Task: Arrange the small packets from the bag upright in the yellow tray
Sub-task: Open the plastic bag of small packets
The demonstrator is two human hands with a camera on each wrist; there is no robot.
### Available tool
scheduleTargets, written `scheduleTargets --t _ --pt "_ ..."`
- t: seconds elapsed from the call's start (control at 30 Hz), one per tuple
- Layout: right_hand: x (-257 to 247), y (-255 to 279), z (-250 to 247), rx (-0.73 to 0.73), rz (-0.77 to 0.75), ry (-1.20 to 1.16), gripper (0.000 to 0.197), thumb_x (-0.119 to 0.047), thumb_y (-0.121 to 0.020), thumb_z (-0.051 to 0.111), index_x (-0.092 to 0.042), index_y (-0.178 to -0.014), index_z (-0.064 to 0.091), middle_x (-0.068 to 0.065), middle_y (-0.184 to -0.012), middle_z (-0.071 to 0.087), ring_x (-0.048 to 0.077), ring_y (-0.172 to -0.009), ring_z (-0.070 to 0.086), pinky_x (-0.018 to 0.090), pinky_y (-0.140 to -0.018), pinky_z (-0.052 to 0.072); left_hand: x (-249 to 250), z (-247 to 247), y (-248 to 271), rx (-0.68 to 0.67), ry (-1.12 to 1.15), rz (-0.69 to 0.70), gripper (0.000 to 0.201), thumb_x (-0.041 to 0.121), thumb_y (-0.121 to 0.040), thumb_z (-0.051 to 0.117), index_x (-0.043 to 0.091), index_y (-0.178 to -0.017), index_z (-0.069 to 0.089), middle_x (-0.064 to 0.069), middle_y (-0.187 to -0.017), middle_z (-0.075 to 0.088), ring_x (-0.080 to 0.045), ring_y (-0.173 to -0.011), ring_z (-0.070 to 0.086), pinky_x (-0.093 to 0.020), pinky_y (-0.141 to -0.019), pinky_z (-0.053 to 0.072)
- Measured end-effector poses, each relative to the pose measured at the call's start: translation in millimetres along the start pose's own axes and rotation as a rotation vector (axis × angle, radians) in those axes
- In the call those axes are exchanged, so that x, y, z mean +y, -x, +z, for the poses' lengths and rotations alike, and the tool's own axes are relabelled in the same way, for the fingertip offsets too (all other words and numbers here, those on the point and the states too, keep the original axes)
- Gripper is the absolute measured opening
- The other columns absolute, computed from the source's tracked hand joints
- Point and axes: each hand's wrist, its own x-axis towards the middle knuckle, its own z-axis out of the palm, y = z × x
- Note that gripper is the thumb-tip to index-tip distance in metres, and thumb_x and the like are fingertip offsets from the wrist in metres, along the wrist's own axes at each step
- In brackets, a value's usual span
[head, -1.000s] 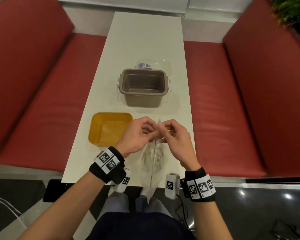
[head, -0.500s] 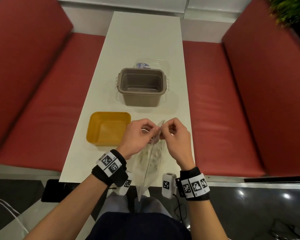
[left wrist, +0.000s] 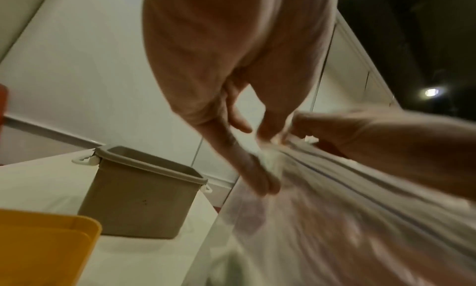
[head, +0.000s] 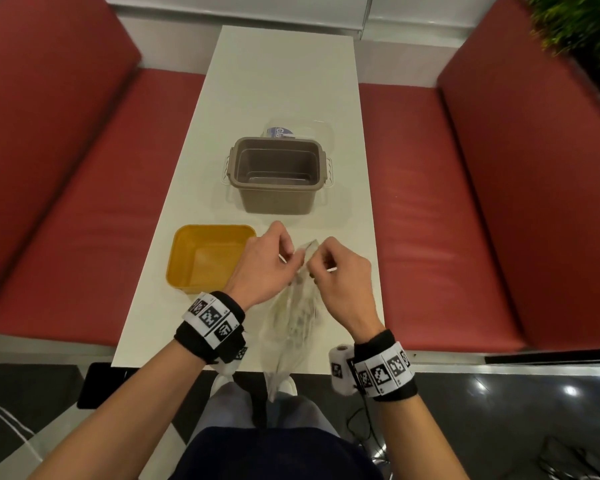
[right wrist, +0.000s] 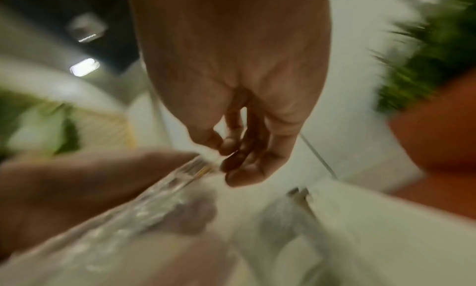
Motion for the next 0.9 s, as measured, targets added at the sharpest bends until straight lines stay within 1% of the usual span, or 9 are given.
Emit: scheduleTargets --t 0.07,0.13,0.23,0.37,0.5,0.6,0.67,0.77,0.9 --pt "-1 3 -2 0.077 0.216 -0.287 0.018 -0.022 -0.105 0.062 -0.015 -0.089 0.059 0.002 -0.077 0.072 0.018 -0.073 0.074 0.038 -0.072 0.063 2 -3 6 -0.139 0.022 -0.063 0.025 0.037 -0.101 0.074 0.02 -0.103 0.056 0.002 -0.081 0.078 -0.012 -0.064 0.077 -0.036 -0.065 0.064" --pt "-4 7 1 0.034 0.311 -0.303 0.019 -0.034 -0.105 0.066 -0.018 -0.097 0.061 0.0 -0.083 0.075 0.012 -0.077 0.074 0.031 -0.075 0.06 1 -3 9 -0.21 0.13 -0.108 0.016 0.026 -0.102 0.074 0.014 -0.101 0.063 -0.005 -0.078 0.079 -0.02 -0.065 0.079 -0.045 -0.071 0.068" --pt "7 16 9 -0.086 0.193 0.049 0.017 -0.031 -0.103 0.065 -0.021 -0.09 0.059 -0.009 -0.076 0.066 0.006 -0.069 0.06 0.027 -0.066 0.041 -4 -1 9 -0.169 0.1 -0.081 0.01 0.014 -0.103 0.07 0.013 -0.096 0.063 -0.006 -0.075 0.079 -0.019 -0.064 0.079 -0.047 -0.072 0.068" --pt "23 14 -6 -0.019 0.119 0.268 0.013 -0.02 -0.106 0.058 -0.017 -0.095 0.053 -0.004 -0.076 0.063 0.016 -0.066 0.059 0.04 -0.062 0.042 -15 -9 5 -0.03 -0.049 -0.06 0.016 0.013 -0.101 0.072 0.019 -0.094 0.059 0.0 -0.077 0.076 -0.004 -0.063 0.075 -0.045 -0.069 0.067" --pt "14 14 -11 0.084 0.217 -0.008 0.011 -0.027 -0.109 0.058 -0.02 -0.102 0.055 -0.001 -0.071 0.074 0.016 -0.064 0.072 0.044 -0.067 0.059 -11 -10 11 -0.098 -0.086 -0.086 0.029 0.044 -0.098 0.076 0.023 -0.099 0.057 0.004 -0.081 0.076 -0.004 -0.062 0.075 -0.041 -0.067 0.065" --pt "-1 17 0 0.088 0.316 -0.147 0.017 -0.035 -0.107 0.063 -0.021 -0.107 0.052 0.0 -0.073 0.074 0.011 -0.064 0.072 0.042 -0.069 0.061 -6 2 15 -0.225 0.011 -0.13 0.021 0.032 -0.102 0.073 0.014 -0.096 0.064 -0.002 -0.073 0.079 -0.012 -0.062 0.077 -0.044 -0.07 0.068" --pt "0 22 4 0.021 0.238 0.015 0.023 -0.033 -0.101 0.069 -0.022 -0.108 0.05 -0.004 -0.069 0.069 0.008 -0.065 0.067 0.033 -0.066 0.053 -6 3 13 -0.165 0.057 -0.124 0.015 0.02 -0.104 0.07 0.01 -0.094 0.066 -0.004 -0.07 0.078 -0.014 -0.061 0.077 -0.043 -0.07 0.068" --pt "11 29 2 -0.081 0.149 0.146 0.015 -0.016 -0.099 0.065 -0.021 -0.107 0.054 -0.006 -0.072 0.065 0.012 -0.068 0.064 0.038 -0.066 0.049 -11 -4 11 -0.134 0.067 -0.117 0.013 0.016 -0.104 0.071 0.01 -0.095 0.064 -0.004 -0.071 0.078 -0.011 -0.063 0.077 -0.04 -0.069 0.068" --pt "29 26 -25 0.092 0.101 0.322 0.02 -0.009 -0.1 0.058 -0.023 -0.109 0.046 -0.004 -0.087 0.057 0.019 -0.074 0.056 0.041 -0.065 0.044 -26 -24 10 0.066 -0.013 -0.119 0.014 0.023 -0.101 0.075 0.02 -0.098 0.061 0.0 -0.078 0.075 -0.003 -0.065 0.073 -0.038 -0.071 0.067"
